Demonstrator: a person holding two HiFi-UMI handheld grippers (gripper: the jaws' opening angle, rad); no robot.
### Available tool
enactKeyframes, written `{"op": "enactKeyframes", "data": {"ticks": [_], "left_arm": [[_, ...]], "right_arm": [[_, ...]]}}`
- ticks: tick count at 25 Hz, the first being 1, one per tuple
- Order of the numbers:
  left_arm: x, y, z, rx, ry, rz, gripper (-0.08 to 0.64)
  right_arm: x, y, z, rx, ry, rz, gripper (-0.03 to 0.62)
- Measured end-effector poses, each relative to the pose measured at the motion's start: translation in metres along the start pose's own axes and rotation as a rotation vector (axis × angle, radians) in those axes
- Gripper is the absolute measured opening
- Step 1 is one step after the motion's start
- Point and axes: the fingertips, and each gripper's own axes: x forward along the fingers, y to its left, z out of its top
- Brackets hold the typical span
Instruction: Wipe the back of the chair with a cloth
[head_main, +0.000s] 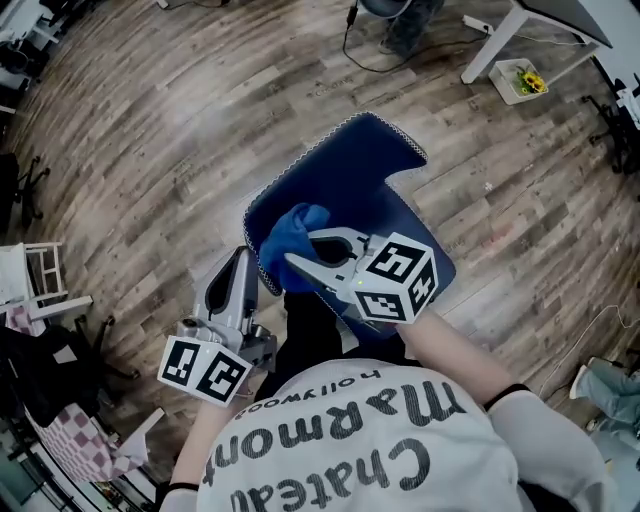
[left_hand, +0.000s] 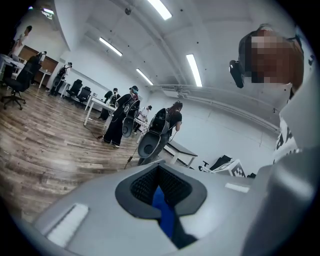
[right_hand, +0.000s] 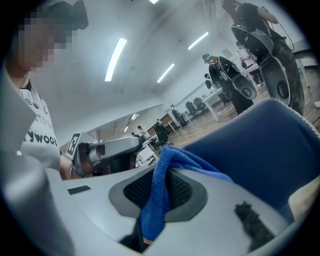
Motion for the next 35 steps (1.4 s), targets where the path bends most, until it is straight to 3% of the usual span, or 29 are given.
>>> {"op": "enactKeyframes", "data": {"ticks": [6, 12, 19, 35], "left_arm": [[0.000, 0.020, -0.020, -0.036, 0.084, 0.000, 0.009], [0.015, 0.032, -0.031, -0.039, 0.115, -0.009, 0.009], [0.026, 0.025, -0.034, -0.045, 0.142, -0.058, 0.009], [0.021, 0.017, -0.060, -0.038, 0.211, -0.089, 0.009]], "right_arm": [[0.025, -0.019, -0.004, 0.051, -0.021, -0.003, 0.064], [0.019, -0.059, 0.000, 0.110, -0.073, -0.084, 0.064], [0.001, -0.089, 0.013, 0.100, -0.110, -0.179, 0.064], [-0.085, -0.189, 0.033, 0.083, -0.239, -0.568, 0.065]]}}
